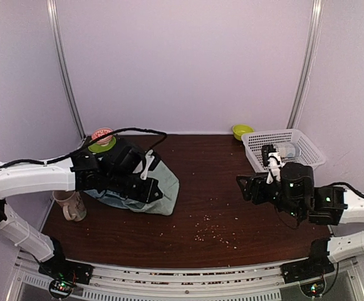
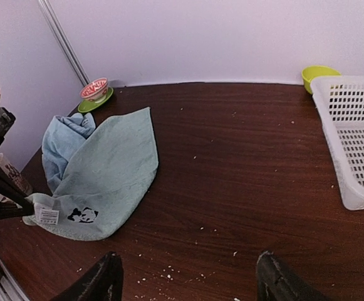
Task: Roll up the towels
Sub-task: Put down the towel.
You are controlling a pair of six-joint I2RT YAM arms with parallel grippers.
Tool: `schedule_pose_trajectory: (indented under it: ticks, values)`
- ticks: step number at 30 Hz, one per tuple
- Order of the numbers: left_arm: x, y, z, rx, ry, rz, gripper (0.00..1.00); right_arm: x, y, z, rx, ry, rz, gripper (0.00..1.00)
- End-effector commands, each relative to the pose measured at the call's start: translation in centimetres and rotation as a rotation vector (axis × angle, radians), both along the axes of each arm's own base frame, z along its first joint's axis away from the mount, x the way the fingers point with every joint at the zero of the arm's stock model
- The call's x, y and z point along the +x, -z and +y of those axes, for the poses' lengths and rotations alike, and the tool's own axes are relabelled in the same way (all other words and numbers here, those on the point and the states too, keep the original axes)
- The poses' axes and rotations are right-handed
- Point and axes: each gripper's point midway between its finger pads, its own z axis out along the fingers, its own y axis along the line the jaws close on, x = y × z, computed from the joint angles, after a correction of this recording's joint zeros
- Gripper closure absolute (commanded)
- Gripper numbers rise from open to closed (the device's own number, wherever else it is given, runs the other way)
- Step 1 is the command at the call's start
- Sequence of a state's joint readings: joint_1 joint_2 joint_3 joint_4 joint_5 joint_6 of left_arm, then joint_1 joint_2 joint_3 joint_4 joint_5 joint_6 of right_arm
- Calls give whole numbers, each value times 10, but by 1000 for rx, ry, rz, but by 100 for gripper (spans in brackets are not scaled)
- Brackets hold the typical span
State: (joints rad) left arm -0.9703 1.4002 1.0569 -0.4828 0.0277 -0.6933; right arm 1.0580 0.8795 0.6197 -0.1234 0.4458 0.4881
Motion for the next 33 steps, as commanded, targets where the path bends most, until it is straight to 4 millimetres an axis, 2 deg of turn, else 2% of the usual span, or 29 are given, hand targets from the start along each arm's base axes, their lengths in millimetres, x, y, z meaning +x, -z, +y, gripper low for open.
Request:
schedule_pose_trajectory:
  ticks: [1,7,8,9,11,13,16,18,21,24,28,30,33]
  values:
    - [7,-23,-39,-91,59,-74,100,-3,7,39,147,-97,112,27]
    - [-2,-1,-60,-106,108,-65,99,-10,21,103,410,-259,352,27]
    - [-6,3,-63,-113,119,-56,88,-10,24,107,426,-266,376,27]
    - [-9,7,-63,-110,125,-48,72,-10,28,107,424,-262,390,27]
    - [-15,10,-61,-101,135,-42,47,-7,36,101,387,-229,392,26]
    - [-17,4,-52,-92,127,-58,34,-5,46,91,334,-193,390,26]
    - [-15,-7,-30,-59,84,-105,23,-8,58,87,279,-186,414,27]
    - [-12,-13,-13,-22,42,-139,21,-10,62,96,275,-211,445,27]
    - [0,-16,19,50,-76,-173,21,-14,76,124,243,-269,516,30]
    - [11,-17,59,116,-239,-194,22,-19,85,161,157,-333,560,34]
    - [10,-23,97,111,-374,-216,24,-31,101,208,76,-406,626,36]
    - [7,-27,110,90,-412,-230,24,-34,110,221,48,-415,651,36]
    - [1,-31,126,50,-443,-247,25,-30,119,231,16,-398,673,37]
